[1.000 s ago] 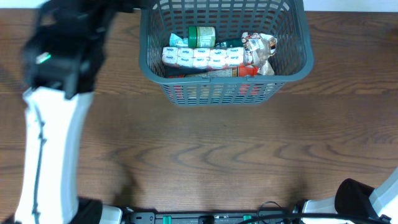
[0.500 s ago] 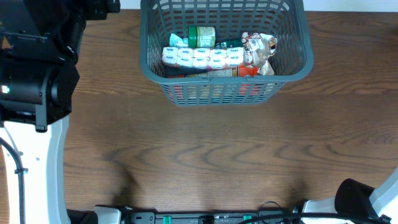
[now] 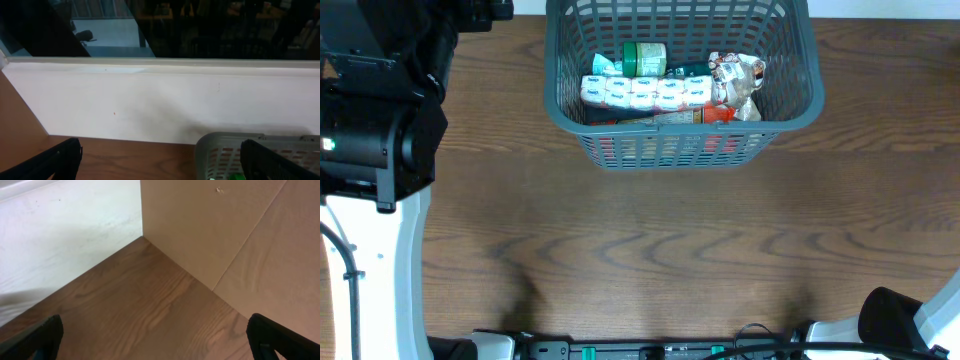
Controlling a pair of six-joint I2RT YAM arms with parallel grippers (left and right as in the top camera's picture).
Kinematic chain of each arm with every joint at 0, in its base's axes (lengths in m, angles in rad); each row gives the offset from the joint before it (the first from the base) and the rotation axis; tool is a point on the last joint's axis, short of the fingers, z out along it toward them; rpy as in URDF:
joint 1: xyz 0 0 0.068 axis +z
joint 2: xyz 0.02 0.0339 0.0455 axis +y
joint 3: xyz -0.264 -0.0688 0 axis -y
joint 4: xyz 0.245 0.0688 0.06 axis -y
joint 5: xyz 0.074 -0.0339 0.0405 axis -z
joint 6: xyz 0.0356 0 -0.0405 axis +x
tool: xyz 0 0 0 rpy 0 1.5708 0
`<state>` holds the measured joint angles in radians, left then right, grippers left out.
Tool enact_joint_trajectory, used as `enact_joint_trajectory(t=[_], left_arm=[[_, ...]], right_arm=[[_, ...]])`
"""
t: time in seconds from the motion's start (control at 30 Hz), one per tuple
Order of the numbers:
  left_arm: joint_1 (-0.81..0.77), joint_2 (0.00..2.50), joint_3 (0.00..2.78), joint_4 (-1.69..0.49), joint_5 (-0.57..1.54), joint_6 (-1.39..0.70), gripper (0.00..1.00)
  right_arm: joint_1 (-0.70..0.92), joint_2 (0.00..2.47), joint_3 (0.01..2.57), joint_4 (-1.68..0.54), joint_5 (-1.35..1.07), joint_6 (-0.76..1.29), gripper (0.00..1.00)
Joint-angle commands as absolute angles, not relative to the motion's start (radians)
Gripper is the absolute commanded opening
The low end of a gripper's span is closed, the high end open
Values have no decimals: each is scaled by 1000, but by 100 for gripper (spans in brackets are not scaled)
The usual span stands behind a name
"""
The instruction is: Pack container
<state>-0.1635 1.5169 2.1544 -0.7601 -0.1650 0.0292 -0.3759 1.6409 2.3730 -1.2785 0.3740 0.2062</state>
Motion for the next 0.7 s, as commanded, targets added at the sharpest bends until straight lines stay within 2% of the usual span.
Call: enact_joint_trajectory(t=[0.0, 0.3, 0.5, 0.67], left_arm=[[-158, 1518, 2162, -762, -176, 24, 99], [-154, 1401, 2159, -825, -176, 31, 99], [-154, 1183, 2065, -829, -165, 21, 99], [-129, 959, 1864, -823, -170, 24, 99]], right_arm=[[-378, 1640, 2372, -1279, 381, 224, 99], [-378, 1640, 2372, -1279, 381, 224, 99], [-378, 1640, 2372, -1279, 381, 224, 99], [-378, 1640, 2372, -1279, 381, 224, 99]])
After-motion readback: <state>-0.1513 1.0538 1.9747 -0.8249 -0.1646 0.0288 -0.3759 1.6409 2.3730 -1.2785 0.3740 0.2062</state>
